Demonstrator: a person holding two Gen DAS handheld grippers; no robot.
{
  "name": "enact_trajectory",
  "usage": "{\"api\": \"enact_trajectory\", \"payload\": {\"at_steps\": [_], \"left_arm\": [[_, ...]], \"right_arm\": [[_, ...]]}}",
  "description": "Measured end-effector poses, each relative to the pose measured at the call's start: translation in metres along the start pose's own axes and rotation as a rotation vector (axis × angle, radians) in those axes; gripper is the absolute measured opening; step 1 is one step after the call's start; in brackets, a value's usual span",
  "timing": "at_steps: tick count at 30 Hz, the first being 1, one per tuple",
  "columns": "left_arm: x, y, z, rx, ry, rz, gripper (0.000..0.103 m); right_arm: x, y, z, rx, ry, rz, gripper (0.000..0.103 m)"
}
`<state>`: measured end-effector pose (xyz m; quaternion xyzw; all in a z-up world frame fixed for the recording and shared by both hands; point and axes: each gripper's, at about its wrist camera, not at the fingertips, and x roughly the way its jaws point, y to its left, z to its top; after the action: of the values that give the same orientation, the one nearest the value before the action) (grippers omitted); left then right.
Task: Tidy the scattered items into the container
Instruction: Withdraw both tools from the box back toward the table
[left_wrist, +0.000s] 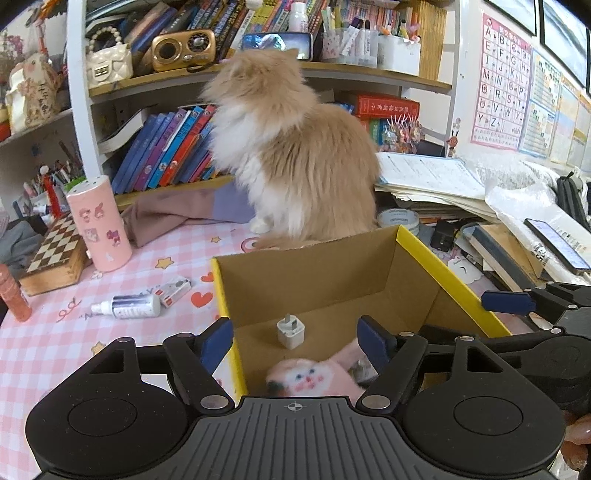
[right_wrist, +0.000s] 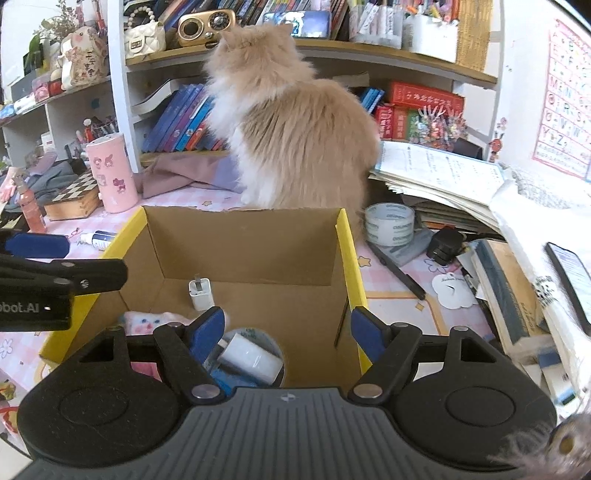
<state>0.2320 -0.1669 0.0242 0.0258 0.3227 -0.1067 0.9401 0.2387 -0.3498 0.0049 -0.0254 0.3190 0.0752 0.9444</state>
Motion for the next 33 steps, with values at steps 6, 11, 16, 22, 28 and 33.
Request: {"api": "enact_trajectory", "payload": {"at_steps": [6, 11, 16, 22, 28, 33], "left_arm": [[-0.022, 0.014, -0.014, -0.018, -0.019, -0.023, 0.077], [-0.037, 0.027, -0.028, -0.025, -0.020, -0.047, 0.077], [-0.051, 0.040, -0.041, -0.025, -0.021, -0.067, 0.077], [-0.069, 0.053, -0.060, -0.017, -0.011, -0.076, 0.077], [-0.084, 0.065, -0.080, -0.015, 0.009, -0.082, 0.078], [-0.094, 0.073, -0.095, -0.012, 0.033, -0.077, 0.081]], "right_arm": [[-0.023, 0.012, -0.013, 0.037, -0.014, -0.058, 0.074], [-0.041, 0.029, -0.026, 0.056, -0.011, -0.091, 0.074], [-0.058, 0.047, -0.038, 0.077, -0.008, -0.122, 0.074], [-0.076, 0.070, -0.054, 0.087, -0.004, -0.149, 0.074], [-0.091, 0.095, -0.070, 0.080, 0.006, -0.156, 0.074], [-0.100, 0.115, -0.079, 0.073, 0.014, -0.146, 0.075]]}}
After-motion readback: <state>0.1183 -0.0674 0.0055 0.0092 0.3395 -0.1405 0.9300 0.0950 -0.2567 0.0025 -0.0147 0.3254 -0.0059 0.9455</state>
